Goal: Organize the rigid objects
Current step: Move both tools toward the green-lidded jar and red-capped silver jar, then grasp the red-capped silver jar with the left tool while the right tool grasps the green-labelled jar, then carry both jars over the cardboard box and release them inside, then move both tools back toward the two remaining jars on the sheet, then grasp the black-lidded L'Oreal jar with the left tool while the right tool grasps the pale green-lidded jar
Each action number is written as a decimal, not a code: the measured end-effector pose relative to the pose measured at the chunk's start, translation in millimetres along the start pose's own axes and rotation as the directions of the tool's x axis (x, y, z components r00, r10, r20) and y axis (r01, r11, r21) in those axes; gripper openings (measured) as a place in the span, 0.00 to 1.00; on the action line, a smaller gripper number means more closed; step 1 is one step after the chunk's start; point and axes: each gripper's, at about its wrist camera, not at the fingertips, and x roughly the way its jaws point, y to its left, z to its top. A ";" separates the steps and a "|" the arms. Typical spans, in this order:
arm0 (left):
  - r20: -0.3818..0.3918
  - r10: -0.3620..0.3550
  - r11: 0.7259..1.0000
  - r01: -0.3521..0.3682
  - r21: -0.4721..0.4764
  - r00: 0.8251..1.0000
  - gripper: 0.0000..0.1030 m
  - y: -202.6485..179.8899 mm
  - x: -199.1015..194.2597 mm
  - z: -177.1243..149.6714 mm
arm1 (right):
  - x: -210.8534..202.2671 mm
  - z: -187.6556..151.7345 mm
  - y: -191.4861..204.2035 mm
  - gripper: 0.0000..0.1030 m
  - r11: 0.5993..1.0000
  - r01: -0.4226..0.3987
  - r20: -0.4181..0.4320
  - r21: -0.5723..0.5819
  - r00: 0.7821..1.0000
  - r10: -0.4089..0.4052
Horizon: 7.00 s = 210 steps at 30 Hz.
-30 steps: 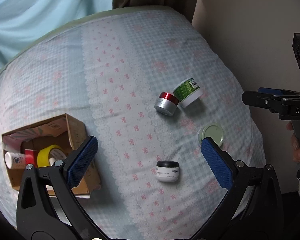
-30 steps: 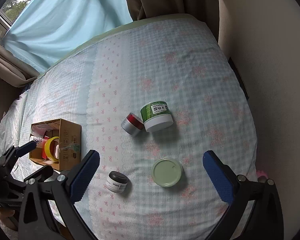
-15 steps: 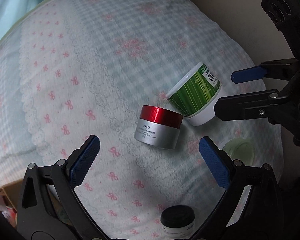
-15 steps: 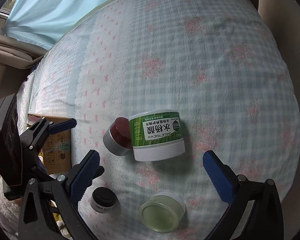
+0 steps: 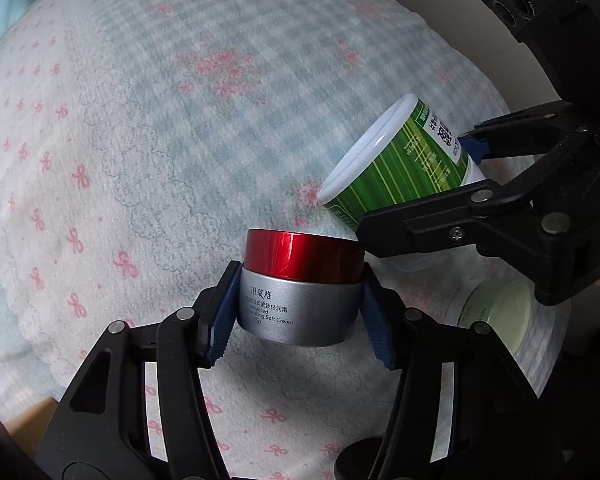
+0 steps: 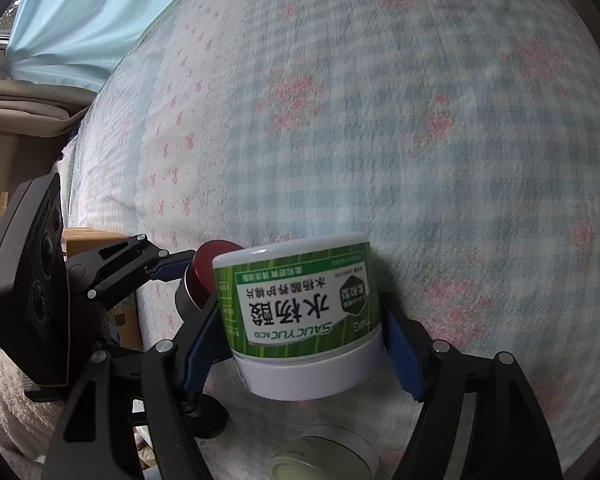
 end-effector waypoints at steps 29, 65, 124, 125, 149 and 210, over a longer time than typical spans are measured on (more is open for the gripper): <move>0.101 0.041 0.984 -0.023 -0.175 0.994 0.51 25.0 -88.0 -39.4 | -57.3 -33.2 28.0 0.66 0.994 -0.025 0.167 0.102 0.986 0.007; 0.324 0.234 0.892 -0.070 -0.448 0.917 0.51 92.6 -413.0 -299.4 | -169.4 -167.2 342.3 0.65 0.996 -0.084 0.396 -0.019 0.914 0.084; -0.084 0.096 0.968 -0.113 -0.224 0.992 1.00 246.2 -242.1 -258.1 | 81.0 -45.5 346.3 1.00 0.953 0.200 0.032 0.228 0.977 -0.213; -0.083 0.103 0.968 -0.119 -0.221 0.991 1.00 244.1 -244.9 -260.4 | 78.9 -49.0 346.1 1.00 0.954 0.189 0.040 0.235 0.978 -0.203; 0.137 0.286 0.918 -0.230 -0.324 0.948 1.00 187.3 -398.2 -331.2 | -32.1 -137.1 429.1 1.00 0.963 0.233 0.217 0.132 0.942 -0.257; 0.180 0.264 0.945 -0.216 -0.246 0.948 0.77 -74.9 -27.0 -188.5 | 7.1 -189.1 24.1 0.79 0.882 0.462 0.377 0.088 0.804 -0.459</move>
